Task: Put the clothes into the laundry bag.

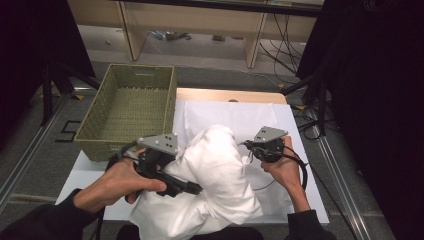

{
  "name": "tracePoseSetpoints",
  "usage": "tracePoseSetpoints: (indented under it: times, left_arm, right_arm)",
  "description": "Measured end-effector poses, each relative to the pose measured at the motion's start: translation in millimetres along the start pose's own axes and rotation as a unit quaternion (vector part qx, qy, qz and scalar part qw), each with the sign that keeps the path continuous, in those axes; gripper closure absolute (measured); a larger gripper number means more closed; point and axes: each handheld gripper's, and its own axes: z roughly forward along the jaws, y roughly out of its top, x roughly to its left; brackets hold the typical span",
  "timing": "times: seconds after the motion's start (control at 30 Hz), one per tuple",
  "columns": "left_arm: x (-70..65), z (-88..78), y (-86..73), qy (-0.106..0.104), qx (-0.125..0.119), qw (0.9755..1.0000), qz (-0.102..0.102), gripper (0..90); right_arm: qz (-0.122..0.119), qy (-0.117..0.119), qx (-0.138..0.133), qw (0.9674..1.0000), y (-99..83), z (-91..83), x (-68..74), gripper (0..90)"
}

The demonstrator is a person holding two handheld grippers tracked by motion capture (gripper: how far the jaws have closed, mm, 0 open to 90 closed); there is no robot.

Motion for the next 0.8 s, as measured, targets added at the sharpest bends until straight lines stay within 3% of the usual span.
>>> tracePoseSetpoints:
  times: [0.07,0.2,0.3,0.33,0.5,0.6,0.8]
  left_arm:
    - [7.5,18.1,-7.7,-0.003,0.016,0.9999,-0.002,51.5]
    - [13.2,31.1,-13.0,-0.002,0.021,0.9997,-0.008,51.5]
    - [17.7,42.8,-18.2,-0.007,0.023,0.9996,-0.015,51.4]
    - [20.5,51.4,-21.2,-0.015,0.028,0.9995,-0.007,51.3]
    - [24.6,72.9,-31.5,-0.023,0.040,0.9989,-0.006,51.1]
    - [27.0,92.4,-40.6,-0.034,0.062,0.9974,-0.016,51.0]
    - [29.8,110.5,-41.6,-0.044,0.079,0.9959,-0.010,51.0]
  right_arm:
    - [-0.001,0.000,-0.006,1.0000,0.6,-2.3,-2.6,89.4]
    - [0.004,-0.002,-0.009,0.9999,1.4,-5.1,-1.8,89.4]
    - [-0.005,-0.005,-0.014,0.9999,4.0,-7.4,-3.3,89.4]
    - [-0.004,-0.003,-0.016,0.9999,5.4,-8.9,-2.6,89.4]
    - [-0.011,-0.001,-0.020,0.9997,9.2,-13.0,-1.1,89.5]
    - [-0.016,-0.001,-0.024,0.9996,11.9,-15.5,0.3,89.5]
    - [-0.021,-0.002,-0.029,0.9994,14.9,-17.2,2.2,89.5]
